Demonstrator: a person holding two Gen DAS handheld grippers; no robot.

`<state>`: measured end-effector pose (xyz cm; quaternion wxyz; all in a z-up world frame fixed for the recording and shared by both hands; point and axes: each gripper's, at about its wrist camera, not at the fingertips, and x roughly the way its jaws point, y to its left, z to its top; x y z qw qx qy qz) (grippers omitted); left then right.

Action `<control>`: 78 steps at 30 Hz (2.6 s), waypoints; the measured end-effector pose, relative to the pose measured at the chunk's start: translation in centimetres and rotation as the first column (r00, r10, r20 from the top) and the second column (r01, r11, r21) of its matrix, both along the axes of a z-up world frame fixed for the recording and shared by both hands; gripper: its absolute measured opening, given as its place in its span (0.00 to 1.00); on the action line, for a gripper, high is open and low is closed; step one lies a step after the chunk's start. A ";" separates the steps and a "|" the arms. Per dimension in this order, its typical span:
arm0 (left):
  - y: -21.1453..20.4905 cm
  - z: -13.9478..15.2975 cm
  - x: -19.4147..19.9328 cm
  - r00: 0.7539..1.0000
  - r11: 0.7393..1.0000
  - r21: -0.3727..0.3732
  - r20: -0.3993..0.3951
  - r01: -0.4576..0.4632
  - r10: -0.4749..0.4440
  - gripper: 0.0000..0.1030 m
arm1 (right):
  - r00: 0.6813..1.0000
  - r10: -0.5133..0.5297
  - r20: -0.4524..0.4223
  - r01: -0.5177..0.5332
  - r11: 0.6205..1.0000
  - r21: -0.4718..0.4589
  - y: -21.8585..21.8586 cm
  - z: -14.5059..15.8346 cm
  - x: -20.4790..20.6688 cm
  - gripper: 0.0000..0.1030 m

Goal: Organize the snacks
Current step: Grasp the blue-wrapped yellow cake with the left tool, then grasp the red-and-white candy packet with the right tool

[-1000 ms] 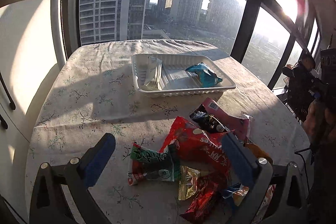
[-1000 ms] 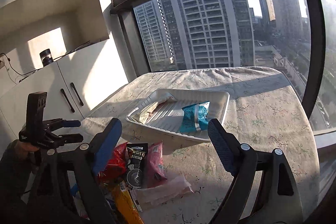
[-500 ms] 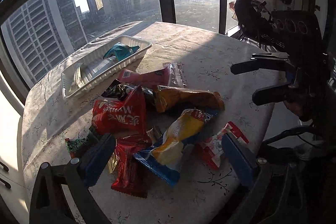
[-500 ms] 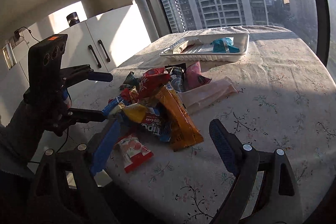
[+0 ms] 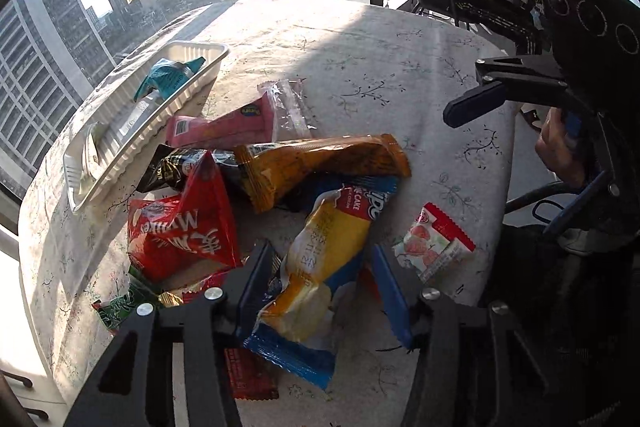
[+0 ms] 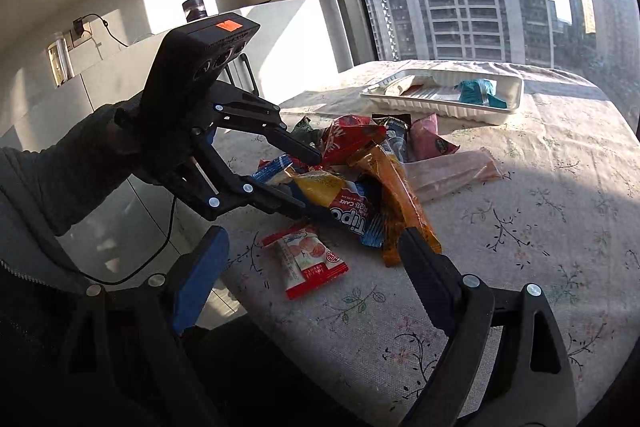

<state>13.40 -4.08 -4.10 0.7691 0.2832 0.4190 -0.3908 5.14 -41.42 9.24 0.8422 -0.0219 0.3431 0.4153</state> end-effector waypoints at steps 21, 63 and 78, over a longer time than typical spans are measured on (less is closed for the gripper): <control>-1.8 -1.6 1.0 0.993 0.998 0.066 -0.112 -0.013 0.020 0.30 | 0.999 0.033 -0.027 -0.032 0.999 0.016 -1.0 -1.0 -0.3 0.84; 6.6 -0.1 -2.0 0.950 0.905 -0.304 -0.188 -0.298 0.249 0.26 | 0.871 0.479 -0.109 -0.467 0.737 -0.489 10.3 -2.2 4.8 0.62; 10.4 0.0 -3.8 0.922 0.821 -0.424 -0.233 -0.383 0.310 0.26 | 0.724 0.607 -0.328 -0.677 0.533 -0.508 13.9 -3.8 7.7 0.52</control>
